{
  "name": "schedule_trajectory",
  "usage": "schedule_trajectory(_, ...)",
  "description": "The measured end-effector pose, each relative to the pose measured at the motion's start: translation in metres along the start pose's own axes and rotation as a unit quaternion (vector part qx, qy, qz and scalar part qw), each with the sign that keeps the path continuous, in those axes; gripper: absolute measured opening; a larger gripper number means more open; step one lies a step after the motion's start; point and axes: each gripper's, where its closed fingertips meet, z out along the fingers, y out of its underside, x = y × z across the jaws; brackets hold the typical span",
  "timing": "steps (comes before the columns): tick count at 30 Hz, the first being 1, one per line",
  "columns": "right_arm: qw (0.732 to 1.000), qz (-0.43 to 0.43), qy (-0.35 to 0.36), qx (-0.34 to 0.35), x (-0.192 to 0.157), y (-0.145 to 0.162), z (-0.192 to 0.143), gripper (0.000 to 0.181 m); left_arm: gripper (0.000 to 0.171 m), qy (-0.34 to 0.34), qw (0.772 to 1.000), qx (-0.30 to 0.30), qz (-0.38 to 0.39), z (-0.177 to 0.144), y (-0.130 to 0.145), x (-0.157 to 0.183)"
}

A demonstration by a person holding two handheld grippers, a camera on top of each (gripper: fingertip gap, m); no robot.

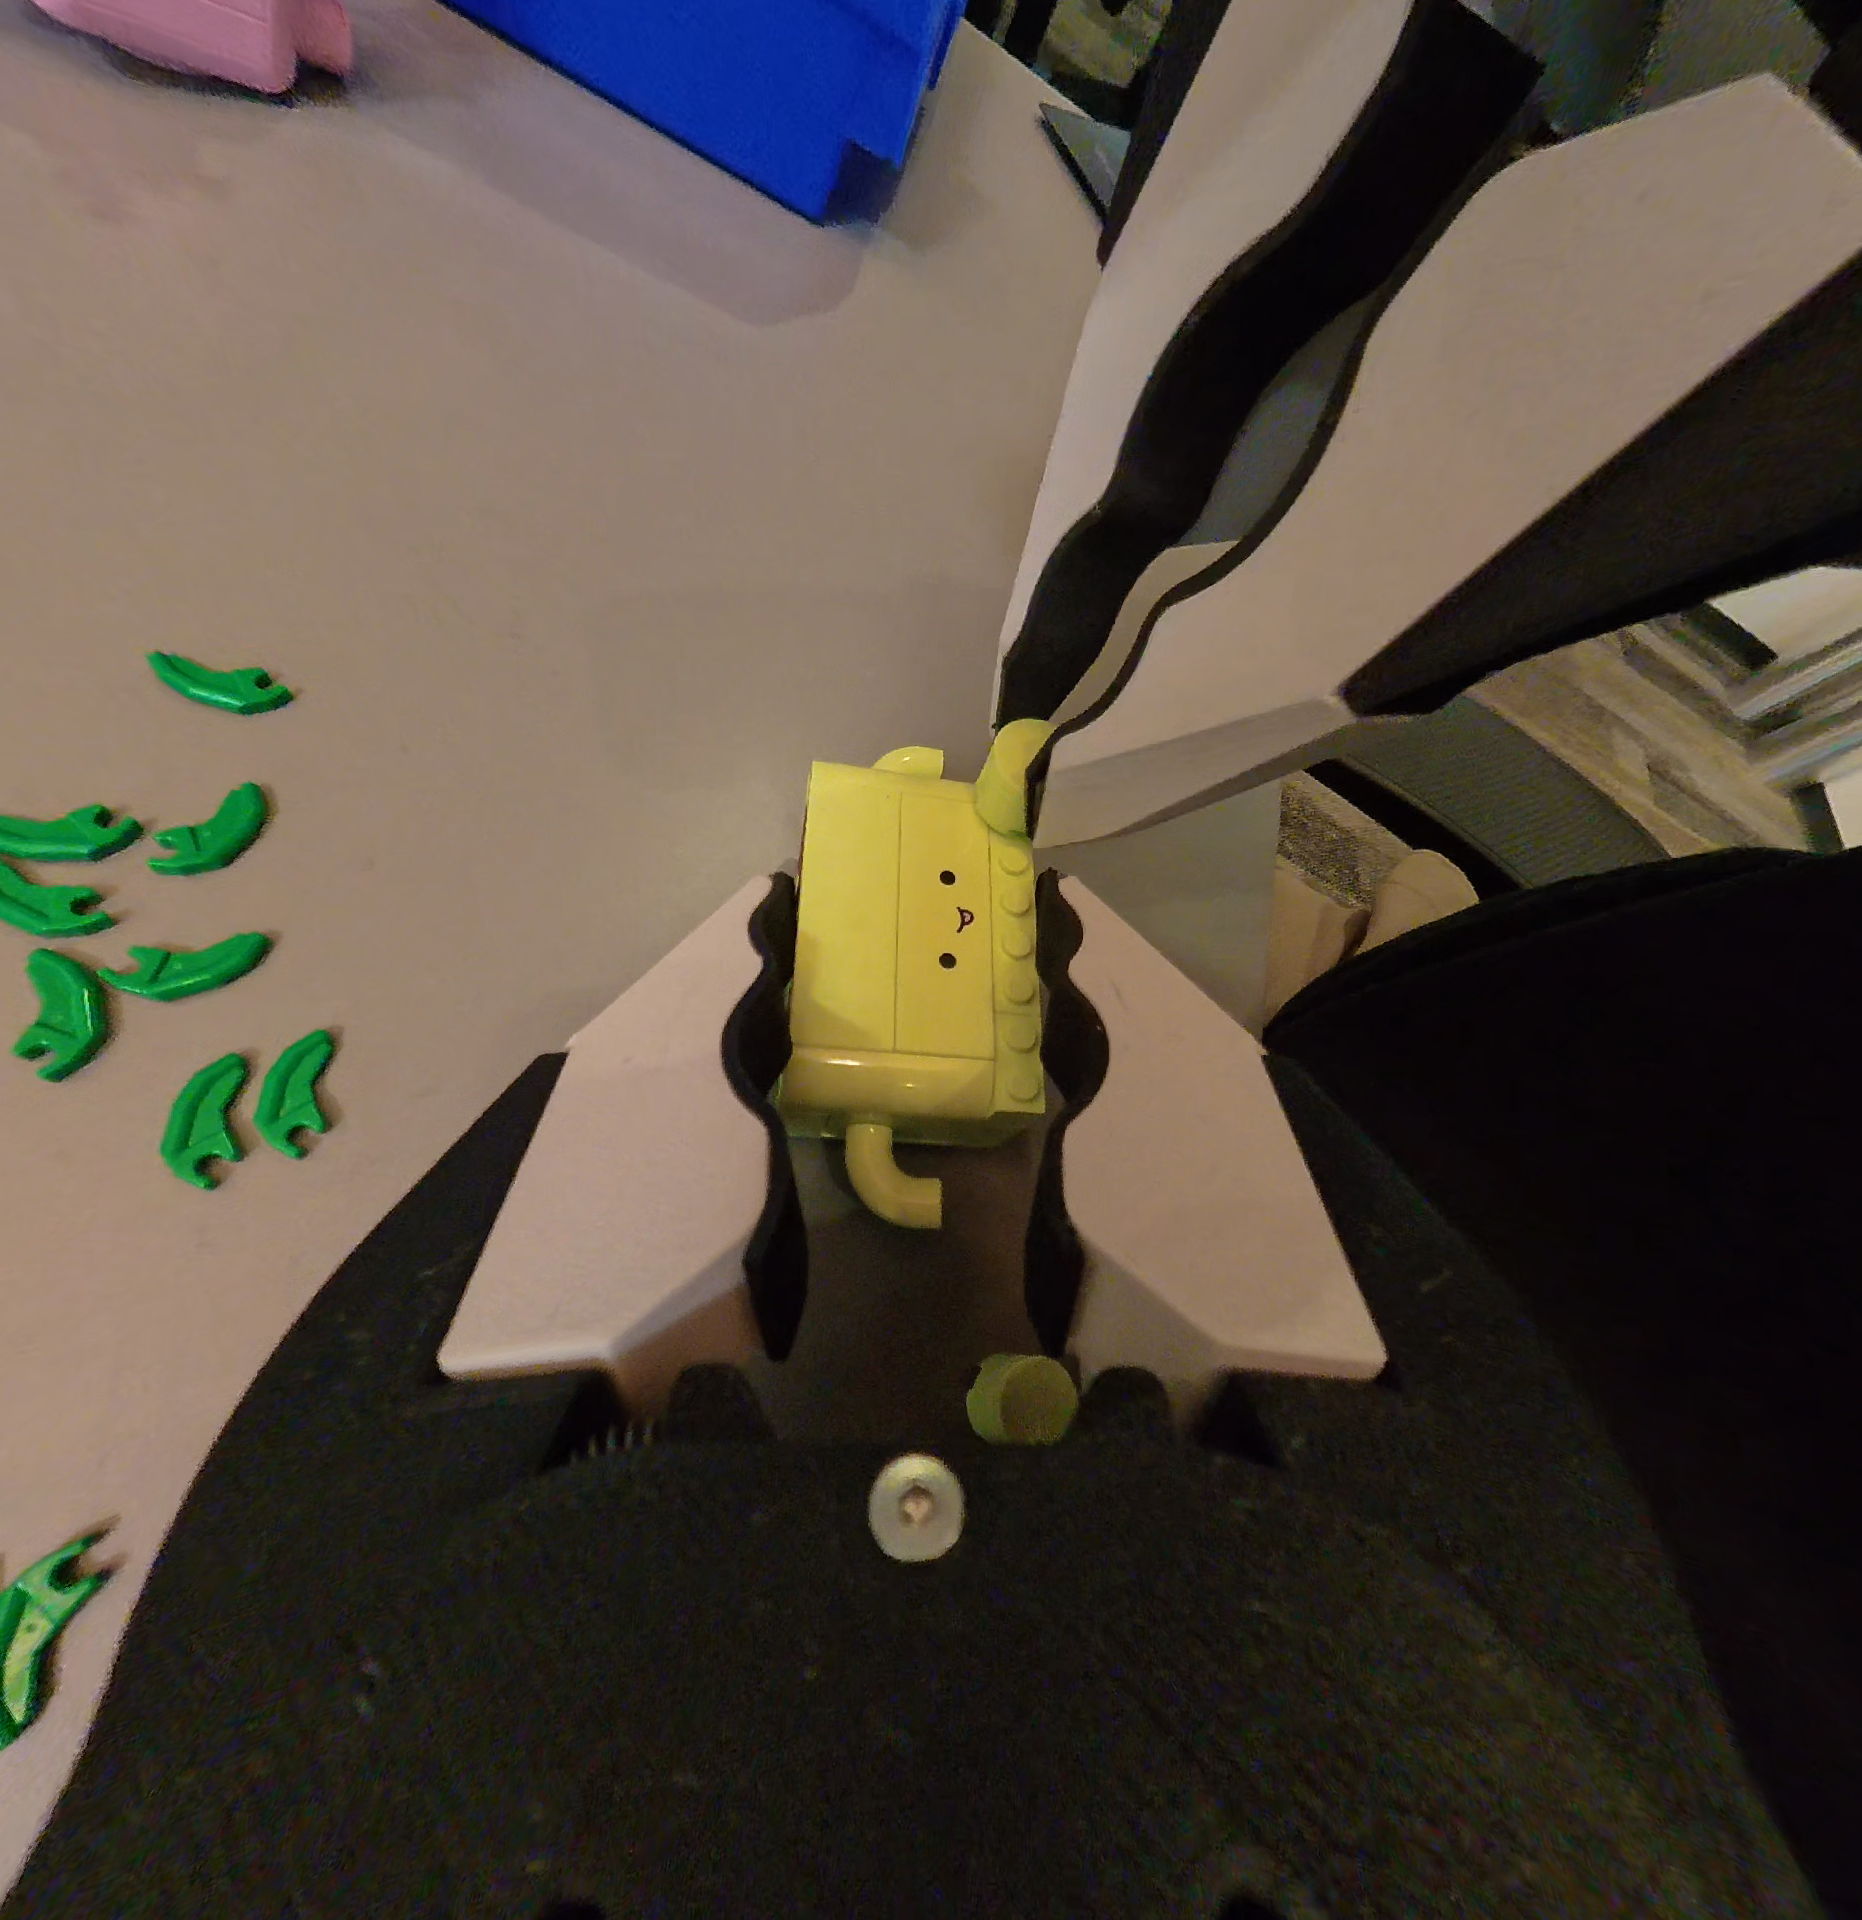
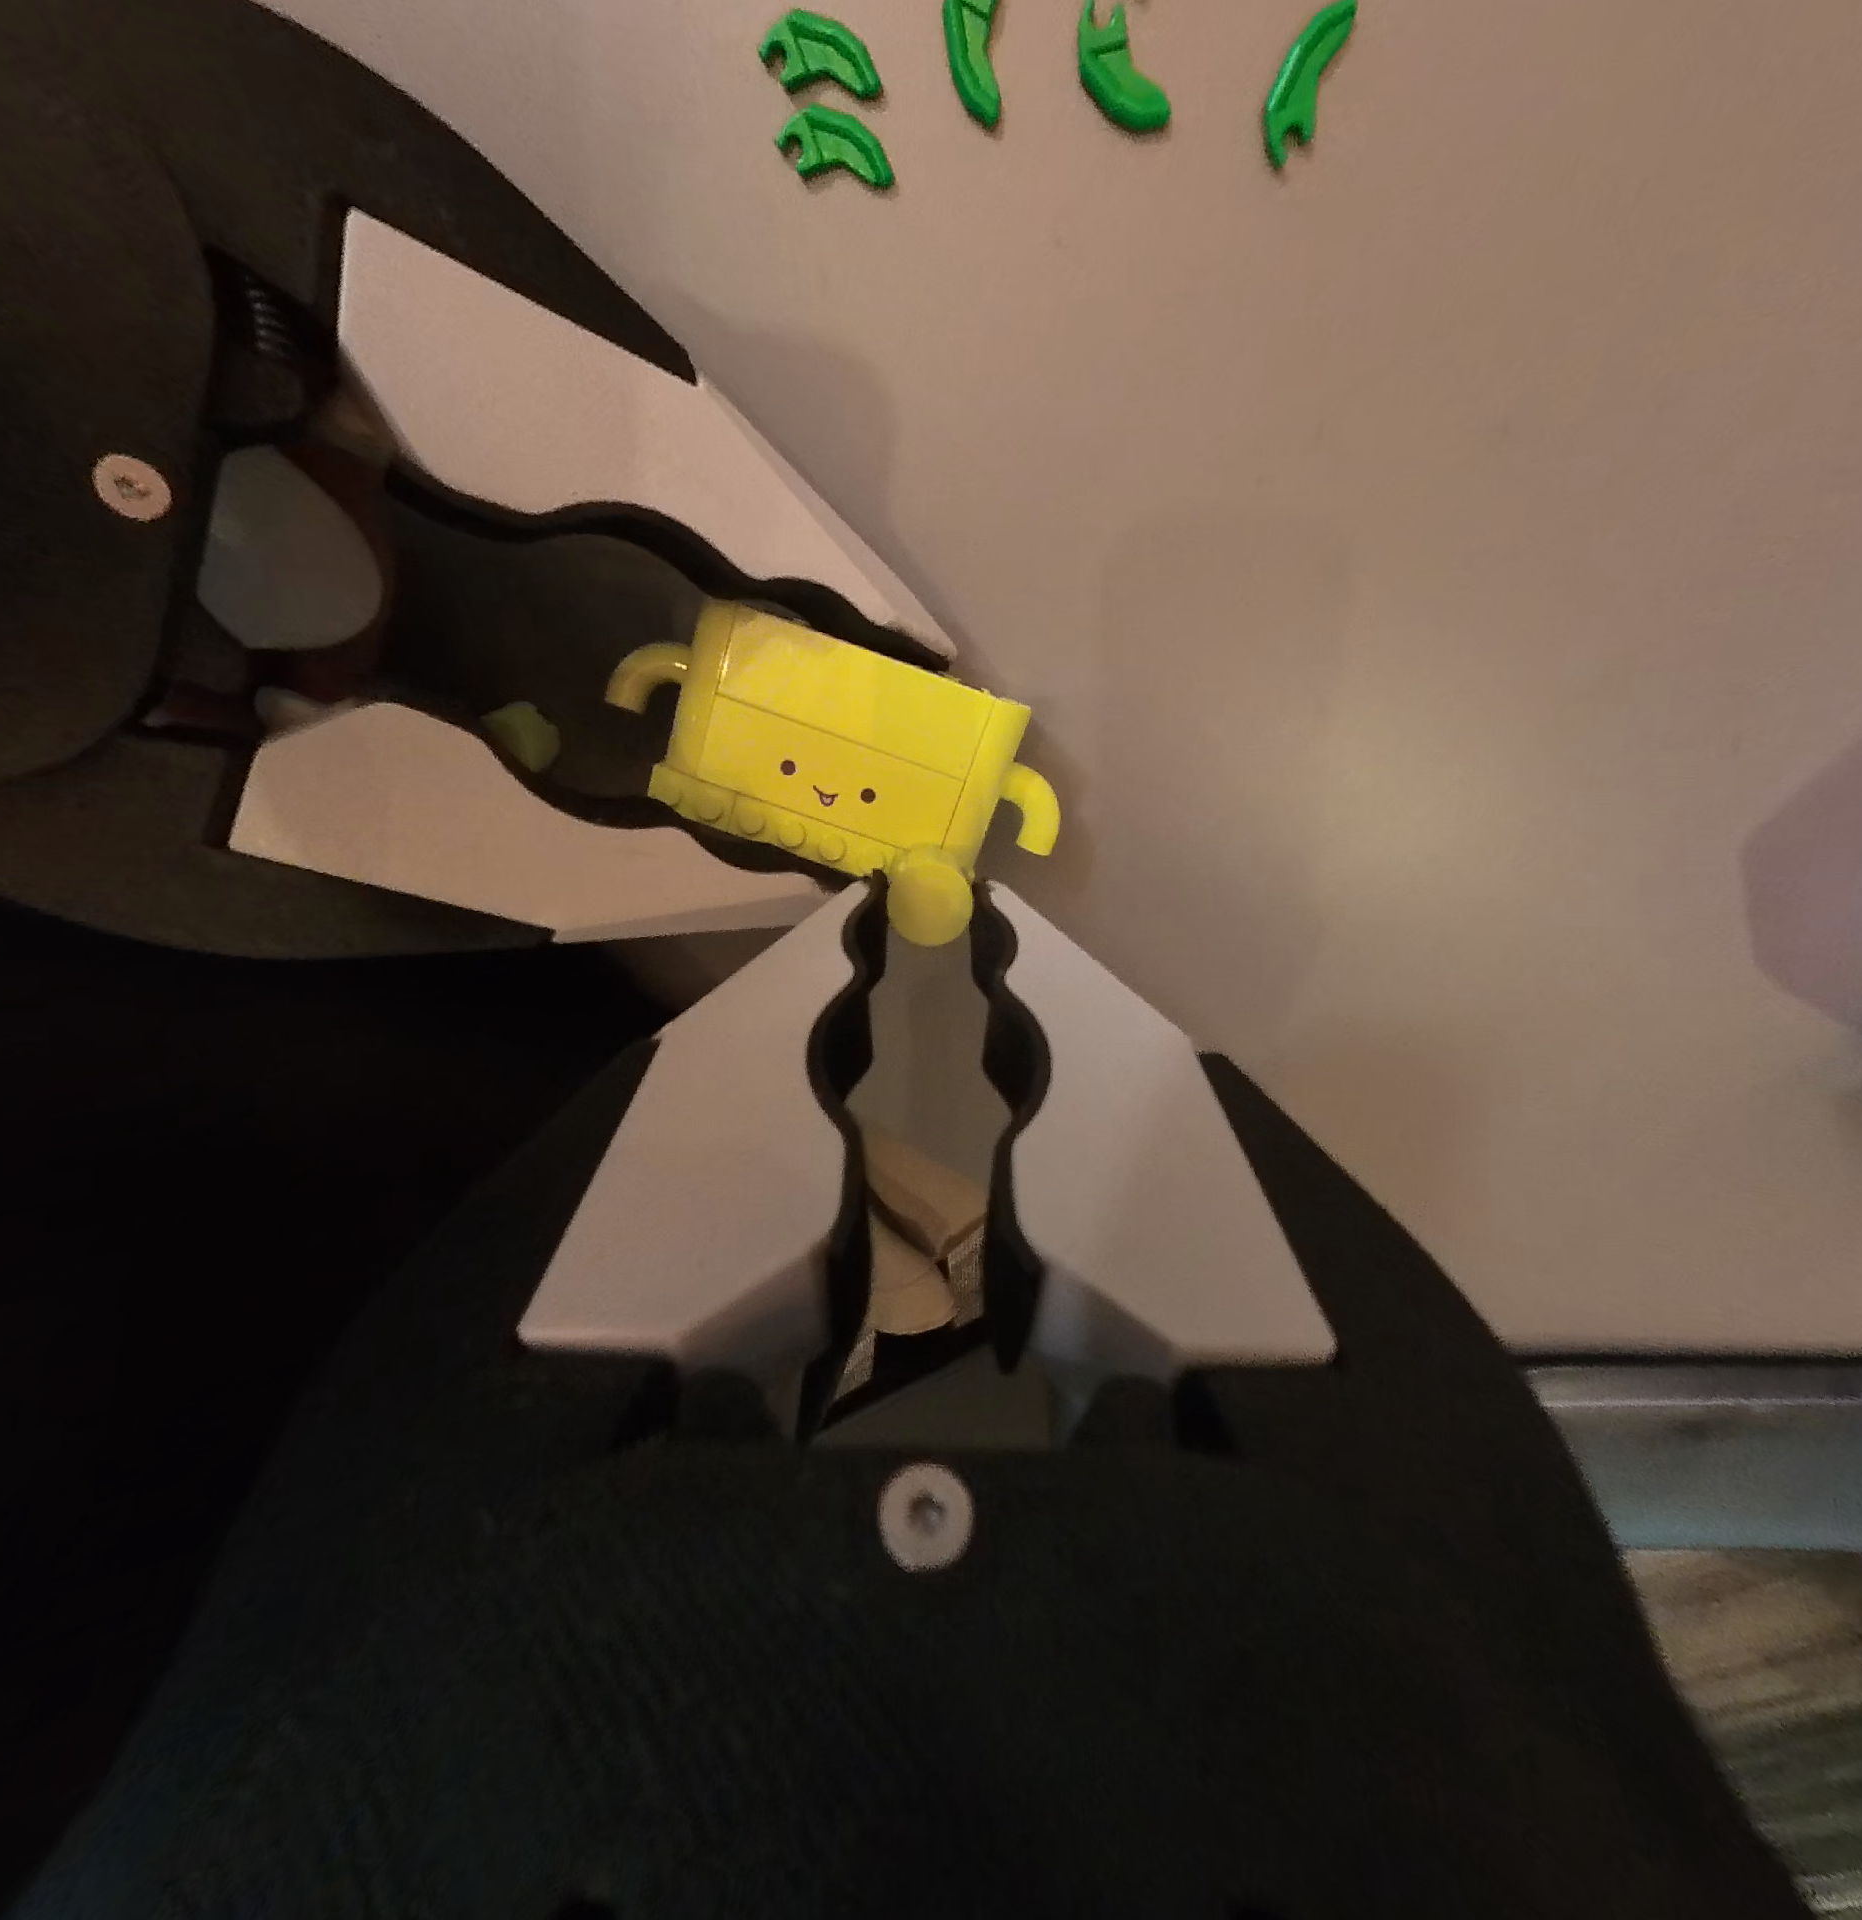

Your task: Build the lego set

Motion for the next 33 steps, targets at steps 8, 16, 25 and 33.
schedule_trajectory(8, 1.0, 0.004, -0.002, -0.013, 0.0005, -0.0015, 0.001, 0.014, 0.045, 0.001, 1.0, 0.0, -0.002, 0.0001, 0.0, -0.0005)
schedule_trajectory(16, 0.999, -0.016, 0.006, -0.039, -0.0003, 0.0022, 0.0005, 0.015, 0.045, 0.002, 1.0, -0.001, -0.003, 0.0005, 0.0001, -0.0007)
schedule_trajectory(25, 1.0, 0.004, 0.004, -0.029, 0.0, 0.0045, -0.0001, 0.015, 0.045, 0.0, 1.0, -0.003, -0.003, 0.0007, 0.0004, -0.001)
schedule_trajectory(33, 0.999, -0.004, 0.011, -0.031, -0.0008, 0.0034, 0.0004, 0.015, 0.045, -0.002, 1.0, -0.003, -0.002, 0.0006, 0.0005, -0.0011)
